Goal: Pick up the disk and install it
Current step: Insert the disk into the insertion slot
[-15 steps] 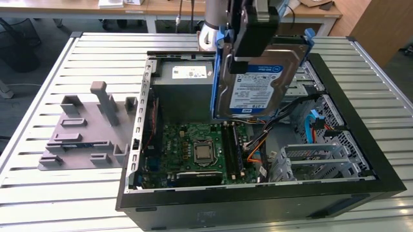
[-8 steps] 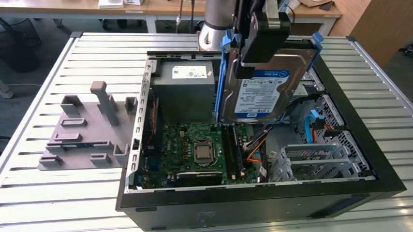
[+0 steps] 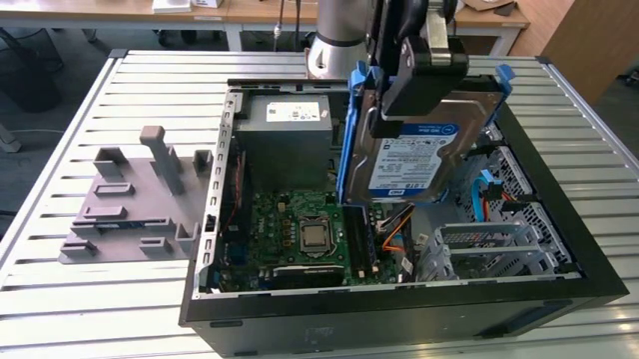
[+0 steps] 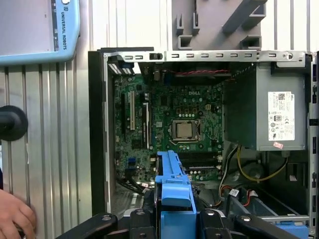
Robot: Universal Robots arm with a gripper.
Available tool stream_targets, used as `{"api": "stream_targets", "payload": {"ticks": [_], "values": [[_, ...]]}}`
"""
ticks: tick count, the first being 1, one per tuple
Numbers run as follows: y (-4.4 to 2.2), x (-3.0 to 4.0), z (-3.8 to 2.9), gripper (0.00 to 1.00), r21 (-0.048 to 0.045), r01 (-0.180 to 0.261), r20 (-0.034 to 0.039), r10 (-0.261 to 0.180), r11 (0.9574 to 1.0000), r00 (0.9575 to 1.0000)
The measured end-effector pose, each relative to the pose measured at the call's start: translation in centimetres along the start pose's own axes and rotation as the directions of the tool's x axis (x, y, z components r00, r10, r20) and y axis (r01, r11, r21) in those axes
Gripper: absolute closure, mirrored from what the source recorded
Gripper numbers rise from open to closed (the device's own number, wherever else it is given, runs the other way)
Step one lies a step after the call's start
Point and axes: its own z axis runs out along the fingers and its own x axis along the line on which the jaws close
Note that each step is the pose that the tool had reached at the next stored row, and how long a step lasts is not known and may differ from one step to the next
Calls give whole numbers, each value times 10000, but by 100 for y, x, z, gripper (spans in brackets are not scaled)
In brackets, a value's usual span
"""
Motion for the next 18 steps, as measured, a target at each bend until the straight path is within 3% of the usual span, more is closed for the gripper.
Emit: {"api": "stream_targets", "payload": {"ticks": [7, 14, 18], "values": [[-184, 38, 8, 64, -12, 0, -14, 0, 10000, 10000], [-239, 120, 32, 64, -9, 2, -81, -2, 10000, 10000], [-344, 133, 56, 64, -9, 1, -82, -1, 10000, 10000]]}}
